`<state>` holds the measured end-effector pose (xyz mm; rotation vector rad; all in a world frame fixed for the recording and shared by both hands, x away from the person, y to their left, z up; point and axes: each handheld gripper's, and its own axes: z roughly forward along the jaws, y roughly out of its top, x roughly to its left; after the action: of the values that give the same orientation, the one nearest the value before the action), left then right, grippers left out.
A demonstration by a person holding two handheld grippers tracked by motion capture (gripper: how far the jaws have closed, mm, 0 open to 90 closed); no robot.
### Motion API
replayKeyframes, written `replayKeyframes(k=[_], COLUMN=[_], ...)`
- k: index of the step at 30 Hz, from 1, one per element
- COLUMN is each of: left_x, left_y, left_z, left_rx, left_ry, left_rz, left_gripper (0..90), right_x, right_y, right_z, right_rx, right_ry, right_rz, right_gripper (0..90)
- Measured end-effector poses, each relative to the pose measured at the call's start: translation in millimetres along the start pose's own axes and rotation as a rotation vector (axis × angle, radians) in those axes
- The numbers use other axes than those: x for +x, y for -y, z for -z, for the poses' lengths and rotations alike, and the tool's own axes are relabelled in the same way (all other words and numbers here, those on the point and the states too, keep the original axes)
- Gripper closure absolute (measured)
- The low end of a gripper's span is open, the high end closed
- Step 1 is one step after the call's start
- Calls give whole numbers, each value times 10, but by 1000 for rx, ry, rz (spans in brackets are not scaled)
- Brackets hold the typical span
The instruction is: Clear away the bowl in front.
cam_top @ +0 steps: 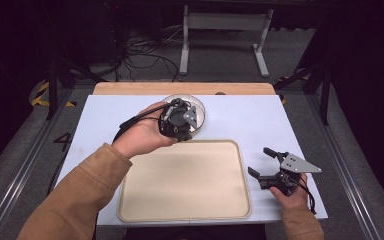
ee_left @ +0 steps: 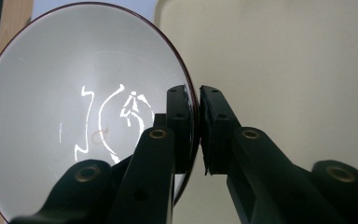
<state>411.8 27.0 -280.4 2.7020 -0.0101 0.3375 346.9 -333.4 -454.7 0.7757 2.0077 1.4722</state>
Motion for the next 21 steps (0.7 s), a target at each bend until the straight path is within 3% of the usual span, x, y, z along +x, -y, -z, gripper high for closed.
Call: replayKeyframes(k=[5,21], left_x=[-151,-438], left_y=[-13,-43], left_z=[60,120], left_rx=[-25,-17], left_ry=[27,57], left_rz=[-15,-83], left_gripper=[831,831], right_x=[1,1], right_y=[0,-1], right_z=[1,-1], right_rx=[1,4], right_ry=[-1,-3], right_rz=[-1,3], right_gripper=[77,77])
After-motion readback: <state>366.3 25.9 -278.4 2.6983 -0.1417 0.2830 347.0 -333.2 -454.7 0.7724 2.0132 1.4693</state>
